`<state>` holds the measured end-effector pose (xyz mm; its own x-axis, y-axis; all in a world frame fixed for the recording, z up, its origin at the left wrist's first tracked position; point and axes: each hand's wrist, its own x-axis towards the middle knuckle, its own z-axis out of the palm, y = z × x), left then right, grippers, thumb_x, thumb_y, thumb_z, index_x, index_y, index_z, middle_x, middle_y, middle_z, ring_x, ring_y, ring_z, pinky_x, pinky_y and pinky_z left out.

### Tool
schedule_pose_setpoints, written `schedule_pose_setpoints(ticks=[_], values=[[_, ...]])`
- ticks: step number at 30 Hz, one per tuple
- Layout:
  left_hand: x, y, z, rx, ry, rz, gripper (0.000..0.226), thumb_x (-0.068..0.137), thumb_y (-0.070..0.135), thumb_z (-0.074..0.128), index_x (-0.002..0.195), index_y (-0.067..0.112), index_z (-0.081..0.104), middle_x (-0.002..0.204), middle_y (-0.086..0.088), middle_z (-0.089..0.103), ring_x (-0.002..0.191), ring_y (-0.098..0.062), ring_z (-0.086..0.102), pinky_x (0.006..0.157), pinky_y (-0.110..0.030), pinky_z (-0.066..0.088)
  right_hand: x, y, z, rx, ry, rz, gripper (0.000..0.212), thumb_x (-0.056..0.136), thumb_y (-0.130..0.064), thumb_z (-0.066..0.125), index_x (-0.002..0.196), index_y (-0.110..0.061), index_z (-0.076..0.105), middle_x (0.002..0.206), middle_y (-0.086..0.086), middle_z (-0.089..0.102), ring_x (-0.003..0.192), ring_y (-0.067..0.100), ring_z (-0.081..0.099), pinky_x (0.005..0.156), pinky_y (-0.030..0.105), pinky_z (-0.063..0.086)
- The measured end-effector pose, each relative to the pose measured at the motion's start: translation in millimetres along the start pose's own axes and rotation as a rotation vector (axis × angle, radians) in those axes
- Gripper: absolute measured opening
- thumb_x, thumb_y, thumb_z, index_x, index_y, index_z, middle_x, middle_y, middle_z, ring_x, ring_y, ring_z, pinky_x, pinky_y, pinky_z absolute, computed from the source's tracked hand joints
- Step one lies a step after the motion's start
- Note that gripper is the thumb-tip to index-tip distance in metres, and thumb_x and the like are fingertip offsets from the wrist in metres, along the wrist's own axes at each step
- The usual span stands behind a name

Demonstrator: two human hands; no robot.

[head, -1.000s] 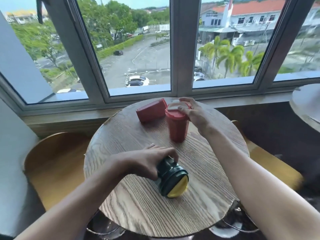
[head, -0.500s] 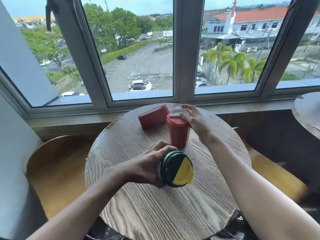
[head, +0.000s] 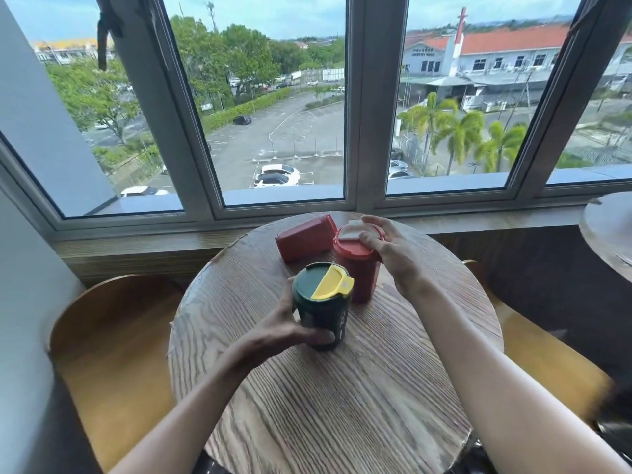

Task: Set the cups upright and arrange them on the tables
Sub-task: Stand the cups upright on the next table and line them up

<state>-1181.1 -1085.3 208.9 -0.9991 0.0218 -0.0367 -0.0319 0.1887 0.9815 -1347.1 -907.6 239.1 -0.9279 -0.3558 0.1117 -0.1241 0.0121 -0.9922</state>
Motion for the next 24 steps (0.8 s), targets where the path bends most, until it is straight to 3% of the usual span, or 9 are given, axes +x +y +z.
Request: schedule_pose_setpoints(ticks=[4,6,8,10,14,17,20,24], values=[[2.5,-25.7,24.9,0.134,0.352,0.049,0.102,0.043,0.039,0.096,0.130,0.040,0.043,0.127,0.004,0.054,0.118,-0.016,0.055,0.098,-0.035,0.050,-1.4,-1.2,0.2,0.010,-0.005,0.006,0.027,0.086,-0.025,0.067,0.099,-0.048,0.067,0.131,0.008,0.059,0.121,0.028,0.056,0.102,0.038,0.046],[0.4,-28.9,29.4,0.148,0.414,0.086,0.094,0.044,0.042,0.093,0.124,0.047,0.043,0.123,0.006,0.055,0.113,-0.015,0.056,0.095,-0.036,0.052,-1.3,-1.2,-0.3,0.013,-0.012,0.012,0.029,0.087,-0.024,0.067,0.102,-0.049,0.066,0.133,0.007,0.058,0.122,0.027,0.056,0.105,0.040,0.045],[-0.9,-25.6,28.3,0.141,0.385,0.107,0.085,0.049,0.038,0.087,0.120,0.047,0.041,0.118,0.006,0.057,0.110,-0.013,0.058,0.092,-0.031,0.053,-0.1,-1.1,-1.7,0.021,-0.025,0.034,0.034,0.089,-0.022,0.066,0.114,-0.044,0.061,0.134,0.004,0.057,0.121,0.023,0.056,0.107,0.038,0.044],[0.2,-23.1,23.3,0.109,0.299,0.124,0.081,0.054,0.031,0.082,0.121,0.044,0.039,0.118,0.004,0.058,0.111,-0.014,0.059,0.095,-0.035,0.053,1.0,-1.6,-3.4,0.024,-0.038,0.069,0.039,0.090,-0.022,0.065,0.127,-0.032,0.058,0.131,0.003,0.059,0.119,0.021,0.058,0.107,0.037,0.044],[4.5,-22.8,20.9,0.066,0.165,0.086,0.087,0.057,0.031,0.082,0.129,0.045,0.036,0.124,0.005,0.058,0.113,-0.011,0.058,0.090,-0.023,0.051,2.6,-3.2,-3.6,0.018,-0.059,0.137,0.043,0.086,-0.025,0.067,0.127,-0.015,0.061,0.121,0.008,0.069,0.115,0.027,0.064,0.101,0.039,0.049],[10.6,-27.6,25.6,0.092,0.243,0.074,0.092,0.052,0.036,0.091,0.125,0.053,0.038,0.123,0.009,0.059,0.109,-0.009,0.059,0.088,-0.025,0.052,-0.8,-8.2,-6.8,0.026,-0.092,0.164,0.049,0.082,-0.026,0.072,0.128,-0.014,0.060,0.119,0.009,0.070,0.108,0.023,0.066,0.091,0.034,0.053],[16.5,-31.4,25.7,0.073,0.248,0.070,0.095,0.050,0.033,0.092,0.131,0.040,0.043,0.123,0.006,0.062,0.111,-0.009,0.061,0.087,-0.020,0.051,-8.5,-12.9,-9.8,0.063,-0.141,0.191,0.044,0.084,-0.016,0.073,0.126,-0.016,0.060,0.114,0.006,0.070,0.093,0.015,0.066,0.074,0.025,0.050],[18.6,-30.7,30.1,0.067,0.216,0.076,0.100,0.050,0.030,0.091,0.138,0.026,0.045,0.124,0.007,0.064,0.116,-0.010,0.060,0.099,-0.028,0.047,-11.4,-16.9,-9.9,0.033,-0.108,0.175,0.045,0.084,-0.020,0.072,0.128,-0.017,0.060,0.114,0.006,0.070,0.096,0.015,0.065,0.075,0.030,0.050]])
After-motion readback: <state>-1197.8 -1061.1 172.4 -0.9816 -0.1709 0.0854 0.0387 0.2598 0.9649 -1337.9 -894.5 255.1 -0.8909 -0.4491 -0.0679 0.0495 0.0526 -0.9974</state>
